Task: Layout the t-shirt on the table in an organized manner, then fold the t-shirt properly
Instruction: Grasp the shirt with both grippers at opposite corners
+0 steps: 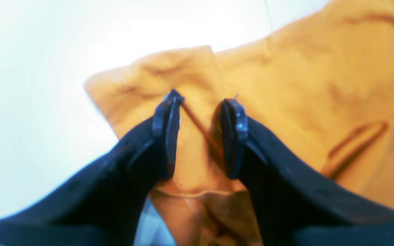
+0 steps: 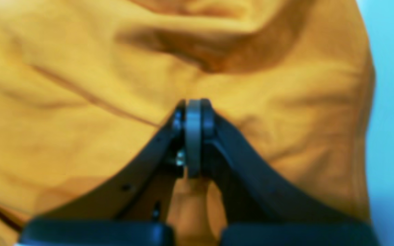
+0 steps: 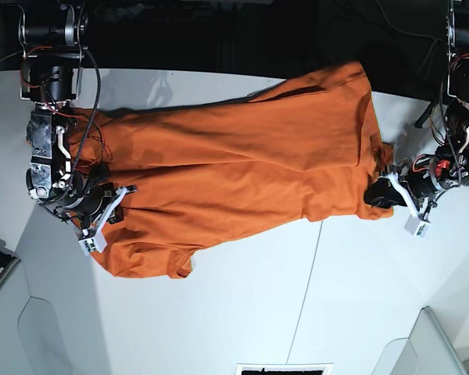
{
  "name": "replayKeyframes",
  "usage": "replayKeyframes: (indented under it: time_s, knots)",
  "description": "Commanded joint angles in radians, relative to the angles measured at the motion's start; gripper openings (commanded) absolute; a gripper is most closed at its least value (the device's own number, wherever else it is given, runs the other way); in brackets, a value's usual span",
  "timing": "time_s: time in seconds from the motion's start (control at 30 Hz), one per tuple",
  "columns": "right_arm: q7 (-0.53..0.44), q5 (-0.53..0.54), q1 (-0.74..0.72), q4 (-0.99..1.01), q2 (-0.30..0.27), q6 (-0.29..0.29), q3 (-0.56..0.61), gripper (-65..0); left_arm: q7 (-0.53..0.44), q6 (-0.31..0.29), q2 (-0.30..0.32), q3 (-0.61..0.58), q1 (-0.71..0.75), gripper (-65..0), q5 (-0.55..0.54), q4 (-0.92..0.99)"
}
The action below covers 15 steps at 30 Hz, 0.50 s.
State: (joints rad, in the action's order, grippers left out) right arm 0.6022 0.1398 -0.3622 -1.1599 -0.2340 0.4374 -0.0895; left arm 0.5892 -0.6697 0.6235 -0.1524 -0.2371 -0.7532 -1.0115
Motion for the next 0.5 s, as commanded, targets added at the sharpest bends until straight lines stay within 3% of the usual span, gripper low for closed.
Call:
replayKeyframes:
  time_s: [0.0, 0.17, 0.3, 0.47]
  knots:
    - [-0.018, 0.006, -0.025, -0.015, -0.019, -0.021, -0.005, -65.0, 0.01, 0.028, 0.005, -0.013, -0.042, -42.8, 0.052, 0.002]
    - [-0.018, 0.006, -0.025, -0.015, -0.066, -0.083, -0.009, -65.0, -0.011, 0.08, -0.066, -0.099, -0.188, -42.8, 0.194, 0.025]
    - [-0.012, 0.006, -0.025, -0.015, -0.098, -0.13, -0.01, -65.0, -0.047, 0.175, -0.118, -0.176, -0.311, -44.9, 0.29, 0.097]
    - [0.006, 0.002, -0.025, -0.015, -0.118, -0.174, -0.034, -65.0, -0.005, 0.225, -0.124, -0.218, -0.445, -44.8, 0.317, 0.193]
